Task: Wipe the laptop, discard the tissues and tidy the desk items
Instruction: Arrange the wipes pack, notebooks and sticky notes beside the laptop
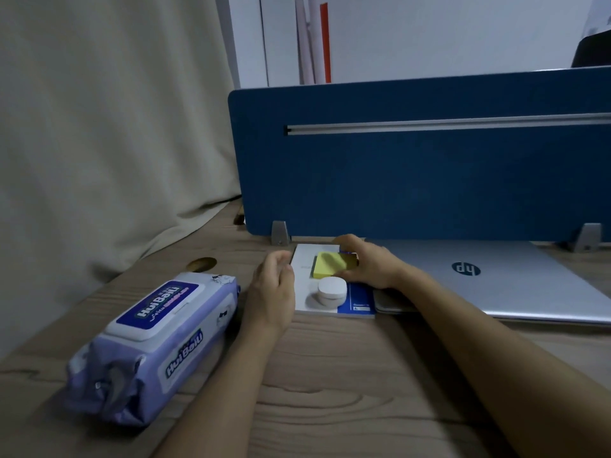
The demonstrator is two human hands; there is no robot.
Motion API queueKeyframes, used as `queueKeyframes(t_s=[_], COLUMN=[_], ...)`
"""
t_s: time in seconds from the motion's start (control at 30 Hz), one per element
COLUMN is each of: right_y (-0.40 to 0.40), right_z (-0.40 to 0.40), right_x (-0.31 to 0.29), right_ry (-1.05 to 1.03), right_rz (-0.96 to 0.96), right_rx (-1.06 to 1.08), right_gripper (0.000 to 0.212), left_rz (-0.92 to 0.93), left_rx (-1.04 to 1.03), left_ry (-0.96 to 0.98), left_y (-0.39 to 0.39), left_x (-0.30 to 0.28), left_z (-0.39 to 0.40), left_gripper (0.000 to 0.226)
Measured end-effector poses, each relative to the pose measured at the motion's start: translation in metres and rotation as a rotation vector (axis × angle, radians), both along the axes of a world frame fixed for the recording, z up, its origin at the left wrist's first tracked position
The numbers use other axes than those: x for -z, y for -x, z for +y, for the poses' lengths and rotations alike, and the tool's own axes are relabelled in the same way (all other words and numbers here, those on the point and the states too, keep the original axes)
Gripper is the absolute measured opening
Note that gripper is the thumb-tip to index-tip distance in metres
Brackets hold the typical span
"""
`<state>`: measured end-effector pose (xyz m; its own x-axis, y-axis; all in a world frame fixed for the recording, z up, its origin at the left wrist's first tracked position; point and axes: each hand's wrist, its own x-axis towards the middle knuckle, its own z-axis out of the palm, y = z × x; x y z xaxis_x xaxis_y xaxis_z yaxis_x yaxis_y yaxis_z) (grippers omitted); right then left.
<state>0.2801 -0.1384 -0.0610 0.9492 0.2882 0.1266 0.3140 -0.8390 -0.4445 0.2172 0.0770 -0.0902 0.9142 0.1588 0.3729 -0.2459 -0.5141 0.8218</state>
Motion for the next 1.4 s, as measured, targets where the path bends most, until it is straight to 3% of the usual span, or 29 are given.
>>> queueKeyframes(t_s=[0.13, 0.27, 0.37, 0.43, 0.67, 0.73, 0.83, 0.93, 1.0, 1.13, 1.23, 1.4], right_y=[0.016, 0.047, 0.086, 0.113, 0.187, 0.206, 0.229, 0.243, 0.249, 0.252, 0.246, 0.227], right_z=[-0.01, -0.021, -0.024, -0.024, -0.013, -0.006, 0.007, 0.019, 0.023, 0.019, 0.017, 0.014], right_x=[0.002, 0.008, 0.02, 0.03, 0.035, 0.035, 0.033, 0.032, 0.031, 0.03, 0.03, 0.029], right_ry=[-0.142, -0.146, -0.11, -0.051, -0.092, -0.068, 0.007, 0.08, 0.101, 0.099, 0.091, 0.059], right_rz=[0.006, -0.058, -0.221, -0.302, -0.321, -0.32, -0.347, -0.415, -0.451, -0.472, -0.428, -0.376], right_rx=[0.051, 0.118, 0.185, 0.137, 0.018, -0.007, -0.07, -0.122, -0.133, -0.095, -0.047, 0.039], right_gripper=[0.081, 0.064, 0.049, 0.046, 0.047, 0.049, 0.049, 0.046, 0.044, 0.042, 0.043, 0.04], left_rz=[0.02, 0.04, 0.063, 0.077, 0.055, -0.035, -0.325, -0.599, -0.656, -0.398, -0.183, -0.054], left_rx=[-0.01, 0.001, 0.017, 0.029, 0.063, 0.061, 0.03, -0.183, -0.353, -0.491, -0.441, -0.457], left_ry=[-0.005, -0.023, -0.018, -0.029, -0.088, -0.089, -0.157, -0.341, -0.439, -0.374, -0.291, -0.447], left_y=[0.007, 0.021, 0.038, 0.051, 0.12, 0.143, 0.178, 0.201, 0.209, 0.204, 0.192, 0.167], left_x=[-0.004, -0.006, -0.009, -0.009, -0.009, -0.014, -0.024, -0.031, -0.03, -0.019, -0.015, -0.01], left_z=[-0.001, -0.001, -0.003, -0.005, 0.006, 0.017, 0.04, 0.067, 0.087, 0.114, 0.118, 0.122], left_gripper=[0.029, 0.029, 0.031, 0.031, 0.037, 0.036, 0.031, 0.024, 0.023, 0.043, 0.067, 0.074])
